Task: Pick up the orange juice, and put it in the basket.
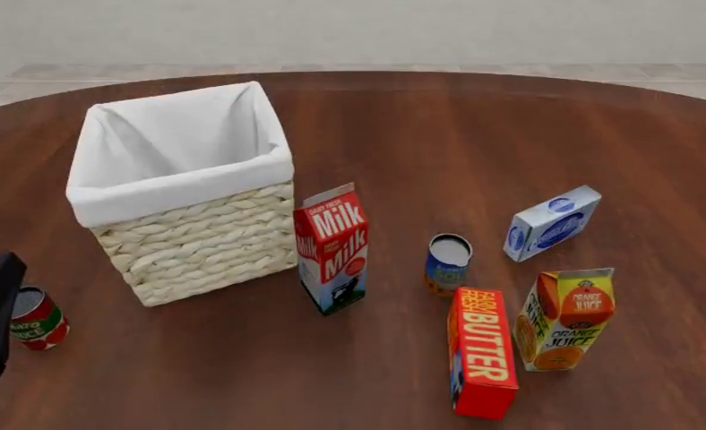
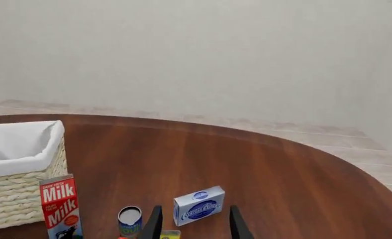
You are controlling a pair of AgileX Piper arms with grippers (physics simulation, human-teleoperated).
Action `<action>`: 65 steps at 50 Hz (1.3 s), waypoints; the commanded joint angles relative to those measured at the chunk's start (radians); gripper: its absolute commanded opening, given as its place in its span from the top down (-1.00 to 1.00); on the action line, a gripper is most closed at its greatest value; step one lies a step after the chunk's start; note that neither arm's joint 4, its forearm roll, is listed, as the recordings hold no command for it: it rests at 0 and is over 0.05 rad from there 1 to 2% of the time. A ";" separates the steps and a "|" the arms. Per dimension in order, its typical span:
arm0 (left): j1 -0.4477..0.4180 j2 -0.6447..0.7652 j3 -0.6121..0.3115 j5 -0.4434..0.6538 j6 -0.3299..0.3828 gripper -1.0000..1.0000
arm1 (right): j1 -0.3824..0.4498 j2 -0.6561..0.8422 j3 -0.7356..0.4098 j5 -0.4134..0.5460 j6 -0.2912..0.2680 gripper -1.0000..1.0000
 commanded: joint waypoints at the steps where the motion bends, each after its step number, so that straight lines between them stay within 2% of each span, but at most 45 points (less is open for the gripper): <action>1: -0.111 0.155 -0.132 0.024 0.007 -1.00 | 0.042 -0.001 -0.065 0.042 -0.043 -1.00; 5: -0.197 0.244 -0.247 0.077 0.017 -1.00 | 0.039 -0.001 -0.034 0.024 -0.031 -1.00; 6: -0.234 0.272 -0.306 0.107 0.026 -1.00 | 0.040 -0.001 -0.024 0.018 -0.030 -1.00; 7: -0.235 0.272 -0.307 0.108 0.026 -1.00 | 0.040 -0.001 -0.024 0.018 -0.030 -1.00; 9: -0.288 0.314 -0.404 0.155 0.068 -1.00 | 0.044 -0.001 -0.022 0.015 -0.035 -1.00; 17: -0.477 0.545 -0.732 0.287 0.066 -1.00 | 0.033 -0.001 -0.049 0.035 -0.022 -1.00; 18: -0.506 0.580 -0.746 0.289 0.071 -1.00 | 0.034 -0.001 -0.052 0.037 -0.022 -1.00; 19: -0.555 0.605 -0.769 0.276 0.088 -1.00 | 0.034 -0.001 -0.056 0.040 -0.020 -1.00; 22: -0.585 0.699 -0.823 0.288 0.147 -1.00 | 0.034 -0.001 -0.053 0.039 -0.017 -1.00; 23: -0.624 0.729 -0.849 0.296 0.138 -1.00 | 0.035 -0.001 -0.052 0.038 -0.018 -1.00; 24: -0.681 0.766 -0.872 0.303 0.172 -1.00 | 0.036 -0.001 -0.051 0.038 -0.018 -1.00; 25: -0.716 0.794 -0.872 0.292 0.261 -1.00 | 0.040 -0.001 -0.048 0.036 -0.016 -1.00; 26: -0.754 0.850 -0.880 0.301 0.318 -1.00 | 0.046 -0.001 -0.038 0.027 -0.015 -1.00; 28: -0.793 0.925 -0.955 0.352 0.250 -1.00 | 0.046 -0.001 -0.028 0.018 -0.009 -1.00; 31: -0.803 1.021 -1.049 0.393 0.251 -1.00 | 0.051 -0.001 -0.029 0.018 -0.005 -1.00; 32: -0.810 1.067 -1.088 0.427 0.233 -1.00 | 0.051 -0.001 -0.029 0.019 -0.002 -1.00; 33: -0.868 1.128 -1.132 0.482 0.201 -1.00 | 0.053 -0.001 -0.022 0.016 0.005 -1.00; 34: -0.907 1.142 -1.147 0.492 0.223 -1.00 | 0.056 -0.001 -0.018 0.011 0.004 -1.00; 35: -0.907 1.142 -1.147 0.492 0.223 -1.00 | 0.056 -0.001 -0.017 0.011 0.004 -1.00; 36: -0.976 1.148 -1.177 0.491 0.271 -1.00 | 0.059 -0.001 -0.014 0.006 0.003 -1.00; 37: -0.989 1.172 -1.211 0.512 0.261 -1.00 | 0.060 -0.001 -0.014 0.005 0.004 -1.00; 38: -0.971 1.230 -1.283 0.556 0.228 -1.00 | 0.065 -0.001 -0.015 0.006 0.003 -1.00; 39: -0.962 1.271 -1.331 0.585 0.226 -1.00 | 0.068 -0.001 -0.015 0.006 0.002 -1.00; 40: -0.995 1.299 -1.378 0.610 0.213 -1.00 | 0.068 -0.001 -0.012 0.005 0.003 -1.00; 41: -1.026 1.306 -1.387 0.613 0.248 -1.00 | 0.067 -0.001 -0.010 0.004 0.005 -1.00; 42: -1.067 1.336 -1.425 0.635 0.247 -1.00 | 0.068 -0.001 -0.008 0.004 0.007 -1.00; 43: -1.072 1.376 -1.461 0.668 0.231 -1.00 | 0.068 -0.001 -0.011 0.004 0.006 -1.00; 47: -1.088 1.455 -1.523 0.708 0.230 -1.00 | 0.064 -0.001 -0.004 -0.005 0.011 -1.00; 48: -1.094 1.479 -1.523 0.716 0.254 -1.00 | 0.063 -0.001 -0.001 -0.009 0.011 -1.00; 51: -1.079 1.511 -1.548 0.732 0.257 -1.00 | 0.064 -0.001 0.005 -0.015 0.013 -1.00; 52: -1.070 1.521 -1.549 0.732 0.280 -1.00 | 0.062 -0.001 0.010 -0.020 0.013 -1.00; 53: -1.102 1.538 -1.564 0.755 0.264 -1.00 | 0.062 -0.001 0.012 -0.024 0.014 -1.00; 55: -1.109 1.558 -1.573 0.774 0.289 -1.00 | 0.067 -0.001 0.012 -0.029 0.013 -1.00; 57: -1.111 1.591 -1.631 0.802 0.264 -1.00 | 0.066 -0.001 0.027 -0.043 0.018 -1.00; 60: -1.102 1.647 -1.696 0.847 0.268 -1.00 | 0.068 -0.001 0.043 -0.061 0.021 -1.00; 65: -1.100 1.699 -1.732 0.889 0.276 -1.00 | 0.081 -0.001 0.045 -0.068 0.025 -1.00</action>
